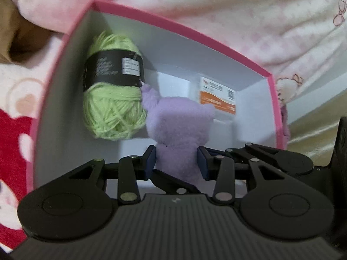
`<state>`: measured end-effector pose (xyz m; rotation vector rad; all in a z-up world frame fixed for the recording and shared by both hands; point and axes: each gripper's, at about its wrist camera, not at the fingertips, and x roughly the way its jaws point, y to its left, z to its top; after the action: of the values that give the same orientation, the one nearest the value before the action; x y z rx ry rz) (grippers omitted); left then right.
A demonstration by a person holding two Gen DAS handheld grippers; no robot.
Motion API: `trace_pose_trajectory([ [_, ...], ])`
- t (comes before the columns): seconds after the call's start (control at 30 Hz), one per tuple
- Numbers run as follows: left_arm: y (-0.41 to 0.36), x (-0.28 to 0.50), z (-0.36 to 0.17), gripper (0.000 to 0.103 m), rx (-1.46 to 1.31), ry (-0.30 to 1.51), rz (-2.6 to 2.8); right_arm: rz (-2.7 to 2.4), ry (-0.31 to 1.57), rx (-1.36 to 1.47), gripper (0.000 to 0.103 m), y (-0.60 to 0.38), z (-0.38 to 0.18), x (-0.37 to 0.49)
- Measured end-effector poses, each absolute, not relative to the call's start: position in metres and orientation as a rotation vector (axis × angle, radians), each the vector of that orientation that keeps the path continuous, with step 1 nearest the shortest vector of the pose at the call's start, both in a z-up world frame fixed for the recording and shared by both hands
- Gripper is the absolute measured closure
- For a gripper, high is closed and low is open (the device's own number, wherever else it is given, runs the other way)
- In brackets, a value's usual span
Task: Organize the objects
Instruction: 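Open the left tool to release the bear and lift away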
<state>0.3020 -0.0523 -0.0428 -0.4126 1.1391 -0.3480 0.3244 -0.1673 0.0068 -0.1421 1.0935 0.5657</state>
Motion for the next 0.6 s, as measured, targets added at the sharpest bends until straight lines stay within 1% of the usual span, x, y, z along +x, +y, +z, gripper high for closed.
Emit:
trace_pose_trajectory([
  [0.23, -0.031, 0.298, -0.039, 0.064, -0.435, 1.153, -0.359, 0.613, 1.115, -0.121, 0.044, -0.157, 0.01, 0.322],
  [0.5, -0.049, 0.297, -0.046, 0.064, -0.406, 1.193, -0.381, 0.61, 1.18, -0.097, 0.044, -0.173, 0.0, 0.326],
  [0.57, -0.052, 0.296, -0.048, 0.064, -0.389, 1.194, -0.365, 0.599, 1.202, -0.077, 0.041, -0.176, -0.006, 0.329],
  [0.6, -0.052, 0.295, -0.048, 0.062, -0.387, 1.19, -0.349, 0.579, 1.2, -0.073, 0.039, -0.178, -0.008, 0.329],
])
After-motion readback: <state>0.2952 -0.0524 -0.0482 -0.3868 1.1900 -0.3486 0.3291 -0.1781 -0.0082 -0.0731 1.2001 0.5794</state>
